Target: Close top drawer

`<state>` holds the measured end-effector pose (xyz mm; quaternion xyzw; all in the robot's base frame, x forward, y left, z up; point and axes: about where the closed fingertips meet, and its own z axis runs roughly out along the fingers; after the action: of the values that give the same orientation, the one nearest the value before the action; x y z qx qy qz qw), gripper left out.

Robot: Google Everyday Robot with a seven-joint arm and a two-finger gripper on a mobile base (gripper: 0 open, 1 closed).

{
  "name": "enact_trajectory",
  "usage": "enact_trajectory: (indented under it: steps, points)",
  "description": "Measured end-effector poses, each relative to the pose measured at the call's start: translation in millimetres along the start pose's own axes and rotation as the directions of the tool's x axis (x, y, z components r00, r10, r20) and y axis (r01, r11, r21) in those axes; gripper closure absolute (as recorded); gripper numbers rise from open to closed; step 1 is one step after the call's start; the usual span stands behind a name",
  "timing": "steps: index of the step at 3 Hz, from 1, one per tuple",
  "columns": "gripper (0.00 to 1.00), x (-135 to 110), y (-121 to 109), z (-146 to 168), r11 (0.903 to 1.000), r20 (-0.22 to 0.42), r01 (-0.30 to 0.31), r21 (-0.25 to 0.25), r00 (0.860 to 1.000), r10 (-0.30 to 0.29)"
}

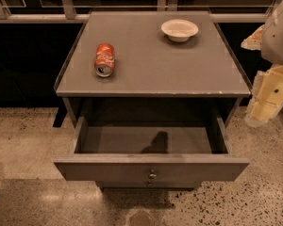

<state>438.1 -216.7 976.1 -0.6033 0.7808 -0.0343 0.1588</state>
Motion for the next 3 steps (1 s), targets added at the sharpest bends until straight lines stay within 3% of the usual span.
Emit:
enact_trajectory:
  steps: [2, 3]
  points:
    - [0.00, 3, 2, 3, 0.9998, 0.021, -0.014, 0.015, 1.000, 0.014]
    - [0.00, 18, 19, 12, 0.9948, 0.081, -0.098, 0.028, 0.992, 0.095]
